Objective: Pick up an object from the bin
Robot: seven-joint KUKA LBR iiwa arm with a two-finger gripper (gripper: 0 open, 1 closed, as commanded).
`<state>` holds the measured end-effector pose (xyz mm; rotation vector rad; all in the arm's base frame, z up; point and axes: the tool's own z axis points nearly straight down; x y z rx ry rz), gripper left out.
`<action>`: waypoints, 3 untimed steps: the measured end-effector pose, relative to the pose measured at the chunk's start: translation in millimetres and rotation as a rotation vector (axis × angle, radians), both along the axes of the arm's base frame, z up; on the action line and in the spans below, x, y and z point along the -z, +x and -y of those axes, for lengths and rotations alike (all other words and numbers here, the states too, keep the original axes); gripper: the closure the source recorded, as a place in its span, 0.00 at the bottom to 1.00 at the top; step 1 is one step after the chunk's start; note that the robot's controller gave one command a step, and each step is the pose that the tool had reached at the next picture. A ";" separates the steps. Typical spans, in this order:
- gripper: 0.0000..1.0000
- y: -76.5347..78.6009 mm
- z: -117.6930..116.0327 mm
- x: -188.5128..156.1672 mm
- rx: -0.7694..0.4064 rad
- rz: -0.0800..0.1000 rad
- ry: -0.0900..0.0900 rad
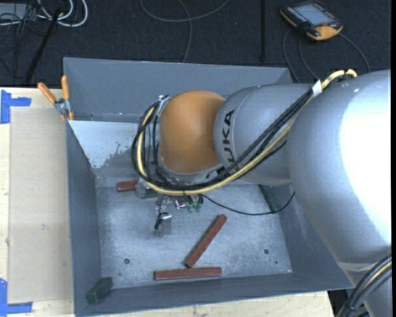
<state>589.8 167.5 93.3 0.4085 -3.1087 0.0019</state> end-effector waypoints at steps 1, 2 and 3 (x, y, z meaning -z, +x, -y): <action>0.00 27.3 33.2 17.9 -0.023 0.009 0.004; 1.00 26.8 54.9 15.5 -0.045 0.008 0.003; 0.00 26.3 55.0 16.3 -0.044 0.006 0.003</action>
Offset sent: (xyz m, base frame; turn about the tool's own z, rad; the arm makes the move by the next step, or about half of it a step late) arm 0.0259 -0.0550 -0.0163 -0.0487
